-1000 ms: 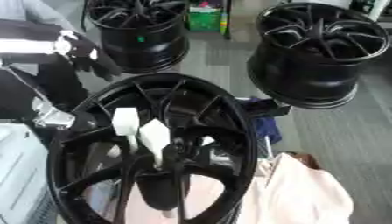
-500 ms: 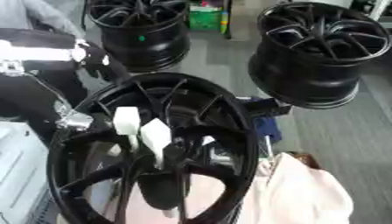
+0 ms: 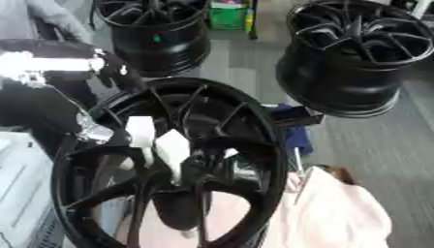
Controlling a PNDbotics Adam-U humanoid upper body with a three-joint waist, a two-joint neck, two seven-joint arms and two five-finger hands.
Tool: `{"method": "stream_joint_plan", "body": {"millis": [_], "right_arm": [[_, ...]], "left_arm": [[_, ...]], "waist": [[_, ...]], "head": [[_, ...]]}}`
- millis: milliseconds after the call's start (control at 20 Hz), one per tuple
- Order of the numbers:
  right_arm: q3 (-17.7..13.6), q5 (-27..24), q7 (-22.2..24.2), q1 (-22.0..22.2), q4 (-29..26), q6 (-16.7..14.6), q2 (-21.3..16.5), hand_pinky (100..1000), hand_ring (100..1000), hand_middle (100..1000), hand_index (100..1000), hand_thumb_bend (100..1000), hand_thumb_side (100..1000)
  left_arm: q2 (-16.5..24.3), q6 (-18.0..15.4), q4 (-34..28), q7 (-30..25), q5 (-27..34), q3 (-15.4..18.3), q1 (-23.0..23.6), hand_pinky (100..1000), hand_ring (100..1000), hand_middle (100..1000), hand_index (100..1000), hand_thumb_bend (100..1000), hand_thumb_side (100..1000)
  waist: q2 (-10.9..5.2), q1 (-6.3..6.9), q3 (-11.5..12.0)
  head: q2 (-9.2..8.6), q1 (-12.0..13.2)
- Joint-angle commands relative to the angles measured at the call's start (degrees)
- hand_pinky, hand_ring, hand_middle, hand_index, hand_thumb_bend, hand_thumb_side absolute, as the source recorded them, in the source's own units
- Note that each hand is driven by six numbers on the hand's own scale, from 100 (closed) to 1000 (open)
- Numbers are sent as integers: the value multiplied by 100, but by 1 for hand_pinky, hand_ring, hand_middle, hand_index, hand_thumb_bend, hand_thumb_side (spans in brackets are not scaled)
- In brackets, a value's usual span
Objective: Pull the pin out of the wheel hub.
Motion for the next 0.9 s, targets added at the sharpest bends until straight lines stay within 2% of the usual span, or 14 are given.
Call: {"method": "stream_joint_plan", "body": {"millis": [50, 350, 900], "right_arm": [[-11, -29, 10, -48, -106, 7, -77, 709, 694, 728, 762, 100, 757], [-1, -49, 27, -51, -106, 19, -38, 709, 693, 727, 762, 100, 760], [-3, -67, 30, -58, -106, 24, 20, 709, 694, 727, 762, 100, 763]], "left_arm": [[3, -35, 100, -26, -117, 11, -59, 851, 847, 779, 899, 501, 461], [-96, -122, 312, -53, -227, -42, -26, 850, 848, 782, 892, 495, 405], [-226, -231, 697, -66, -374, -57, 64, 830, 824, 753, 867, 479, 365]], "waist": [[-34, -8, -8], [-13, -18, -15], [10, -28, -44]], "head": [[-21, 10], [-26, 28], [-55, 62]]}}
